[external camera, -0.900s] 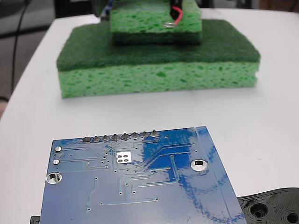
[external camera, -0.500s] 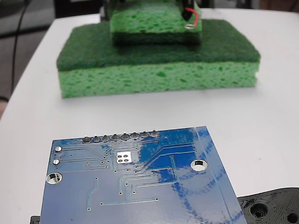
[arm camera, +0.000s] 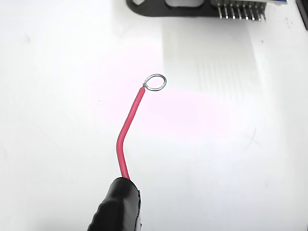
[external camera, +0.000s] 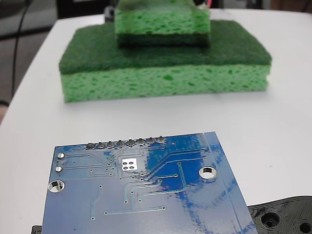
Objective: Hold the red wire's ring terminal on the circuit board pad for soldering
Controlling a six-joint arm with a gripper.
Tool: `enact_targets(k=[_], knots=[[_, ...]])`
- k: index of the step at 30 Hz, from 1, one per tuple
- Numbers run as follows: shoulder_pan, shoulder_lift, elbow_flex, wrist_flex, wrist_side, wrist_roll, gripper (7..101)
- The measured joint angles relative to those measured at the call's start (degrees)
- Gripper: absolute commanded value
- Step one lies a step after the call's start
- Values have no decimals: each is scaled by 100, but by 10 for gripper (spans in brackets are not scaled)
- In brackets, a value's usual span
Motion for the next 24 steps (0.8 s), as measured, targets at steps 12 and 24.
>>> enact_targets(k=[12, 24], knots=[[668, -589, -598, -202, -352, -62, 1003], [905, -3850, -2514, -1055, -677, -413, 1003]])
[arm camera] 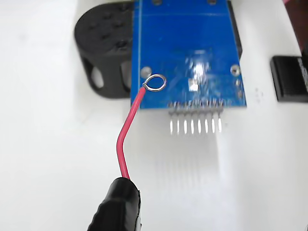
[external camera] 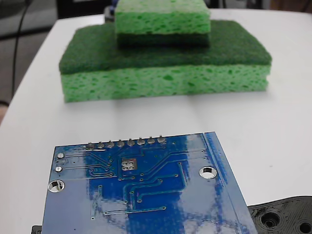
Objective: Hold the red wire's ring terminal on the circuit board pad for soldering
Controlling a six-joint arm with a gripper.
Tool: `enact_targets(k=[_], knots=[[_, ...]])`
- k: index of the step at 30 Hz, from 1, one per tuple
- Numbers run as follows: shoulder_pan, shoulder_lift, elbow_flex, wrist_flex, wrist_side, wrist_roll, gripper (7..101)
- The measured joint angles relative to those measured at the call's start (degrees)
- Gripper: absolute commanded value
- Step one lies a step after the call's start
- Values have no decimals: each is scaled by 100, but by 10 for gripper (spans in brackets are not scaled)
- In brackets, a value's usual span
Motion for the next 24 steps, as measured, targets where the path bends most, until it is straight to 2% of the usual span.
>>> enact_targets(k=[7, 24], knots=[[308, -1547, -1222, 158, -448, -220, 1003], [879, -2276, -1292, -396, -1195, -439, 1003]])
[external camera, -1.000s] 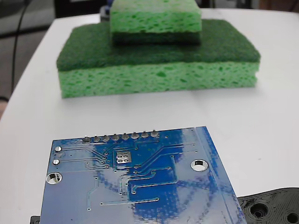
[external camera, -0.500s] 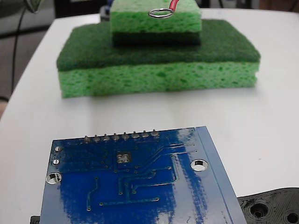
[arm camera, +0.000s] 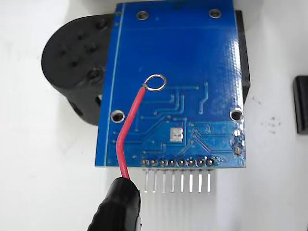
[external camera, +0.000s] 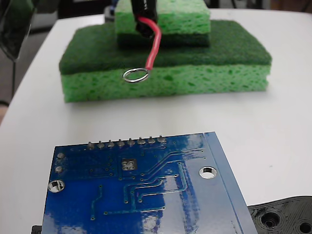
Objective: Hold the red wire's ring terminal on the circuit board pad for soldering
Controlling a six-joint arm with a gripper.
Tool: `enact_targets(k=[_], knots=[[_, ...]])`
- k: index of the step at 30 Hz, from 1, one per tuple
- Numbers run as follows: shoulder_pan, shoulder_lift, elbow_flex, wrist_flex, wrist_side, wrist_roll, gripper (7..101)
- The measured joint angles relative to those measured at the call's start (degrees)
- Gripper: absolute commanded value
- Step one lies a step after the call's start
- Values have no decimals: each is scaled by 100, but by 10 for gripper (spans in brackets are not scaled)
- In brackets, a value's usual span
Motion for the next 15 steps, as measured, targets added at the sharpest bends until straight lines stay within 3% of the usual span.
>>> enact_targets(k=[15], knots=[[255, -448, 123, -483, -466, -35, 1003]])
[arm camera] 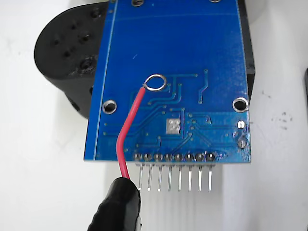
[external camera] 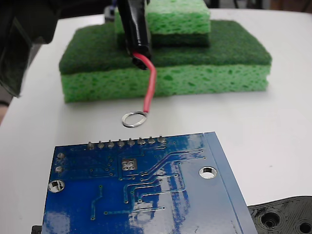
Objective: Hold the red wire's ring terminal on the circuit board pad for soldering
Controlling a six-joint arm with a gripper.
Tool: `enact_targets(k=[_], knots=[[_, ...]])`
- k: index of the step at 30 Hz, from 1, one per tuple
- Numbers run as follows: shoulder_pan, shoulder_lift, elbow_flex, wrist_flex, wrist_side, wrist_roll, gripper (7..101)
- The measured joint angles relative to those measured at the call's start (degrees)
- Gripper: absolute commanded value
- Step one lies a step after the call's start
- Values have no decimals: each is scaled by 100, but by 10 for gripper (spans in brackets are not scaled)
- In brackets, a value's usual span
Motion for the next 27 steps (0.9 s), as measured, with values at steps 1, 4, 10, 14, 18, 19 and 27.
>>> enact_targets(k=[1, 4, 10, 14, 18, 19, 27], knots=[[0, -35, -9, 9, -18, 0, 1003], [53, -97, -70, 62, -53, 9, 1003], [88, -167, -123, 114, -141, 0, 1003], [132, -185, -105, 105, -176, -9, 1003], [132, -185, -26, 70, -193, -44, 1003], [132, -185, -9, 44, -193, -53, 1003], [132, -158, 97, -70, -193, -62, 1003]])
